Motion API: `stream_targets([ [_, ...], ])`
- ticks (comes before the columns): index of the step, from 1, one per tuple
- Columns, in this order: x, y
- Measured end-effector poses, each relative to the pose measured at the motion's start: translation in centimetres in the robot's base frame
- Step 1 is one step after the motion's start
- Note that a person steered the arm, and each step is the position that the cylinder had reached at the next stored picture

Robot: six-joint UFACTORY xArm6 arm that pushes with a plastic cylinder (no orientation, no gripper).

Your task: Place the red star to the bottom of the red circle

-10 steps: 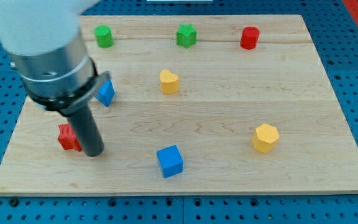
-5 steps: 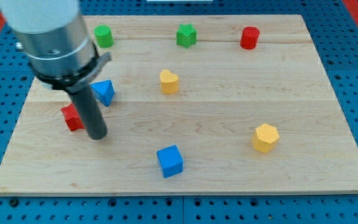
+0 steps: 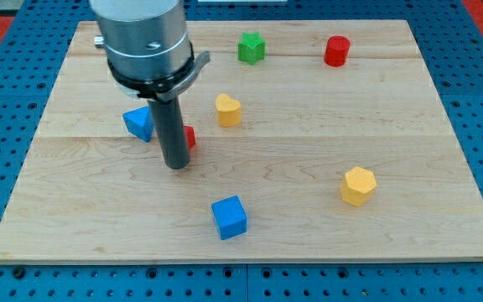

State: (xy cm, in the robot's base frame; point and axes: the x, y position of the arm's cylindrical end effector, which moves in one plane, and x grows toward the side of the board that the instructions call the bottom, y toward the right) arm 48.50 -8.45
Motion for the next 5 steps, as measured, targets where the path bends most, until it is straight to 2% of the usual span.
stream_targets([
  [3,-0.1,-7.0],
  [4,-2.3,-7.0],
  [5,-3.7,-4.7],
])
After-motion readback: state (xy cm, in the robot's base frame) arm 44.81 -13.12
